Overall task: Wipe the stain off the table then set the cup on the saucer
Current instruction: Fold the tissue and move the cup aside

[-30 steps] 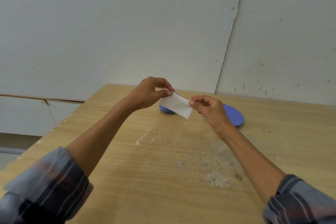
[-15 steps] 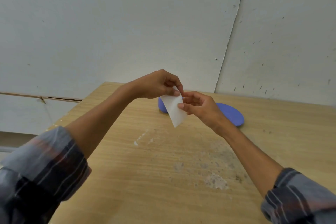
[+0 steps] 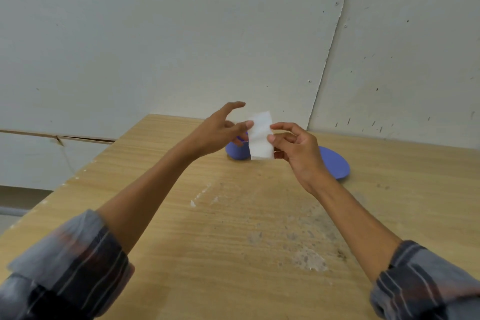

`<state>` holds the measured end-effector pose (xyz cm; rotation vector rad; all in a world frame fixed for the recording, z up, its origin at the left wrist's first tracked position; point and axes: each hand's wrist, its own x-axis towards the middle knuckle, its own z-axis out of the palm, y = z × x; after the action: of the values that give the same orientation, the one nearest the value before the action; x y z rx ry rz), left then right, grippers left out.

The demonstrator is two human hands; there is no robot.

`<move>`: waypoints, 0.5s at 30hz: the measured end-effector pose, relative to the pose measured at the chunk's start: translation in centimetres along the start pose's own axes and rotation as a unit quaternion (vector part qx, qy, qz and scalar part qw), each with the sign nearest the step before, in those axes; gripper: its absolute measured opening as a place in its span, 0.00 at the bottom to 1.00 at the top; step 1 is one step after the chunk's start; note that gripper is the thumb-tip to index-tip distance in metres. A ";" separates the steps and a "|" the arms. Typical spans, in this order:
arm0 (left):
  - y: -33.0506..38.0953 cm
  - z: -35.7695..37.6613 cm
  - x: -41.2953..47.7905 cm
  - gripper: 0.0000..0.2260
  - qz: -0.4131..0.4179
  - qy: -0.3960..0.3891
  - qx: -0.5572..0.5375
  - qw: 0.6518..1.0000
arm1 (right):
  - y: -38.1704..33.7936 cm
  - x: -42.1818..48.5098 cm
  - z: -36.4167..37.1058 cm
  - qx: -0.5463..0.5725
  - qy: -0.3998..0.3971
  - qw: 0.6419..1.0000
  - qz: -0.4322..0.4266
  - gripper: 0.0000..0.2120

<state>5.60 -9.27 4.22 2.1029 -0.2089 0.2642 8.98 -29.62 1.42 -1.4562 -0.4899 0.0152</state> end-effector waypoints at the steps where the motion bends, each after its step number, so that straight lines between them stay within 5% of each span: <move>1: -0.2 0.3 -0.4 0.27 0.000 -0.021 -0.018 1.000 | 0.1 0.0 0.0 0.004 0.007 1.000 0.002 0.07; 10: -0.1 2.6 -0.4 0.22 0.081 -0.003 -0.111 0.991 | 0.5 0.2 -0.7 0.025 0.045 0.998 0.040 0.09; 15: -0.7 3.1 0.8 0.09 0.079 0.005 -0.093 0.993 | 0.8 0.6 -1.4 -0.002 0.039 0.998 0.039 0.07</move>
<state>6.88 -11.59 2.27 1.9018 -0.3802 0.3353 10.23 -30.68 0.78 -1.4733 -0.3700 0.0205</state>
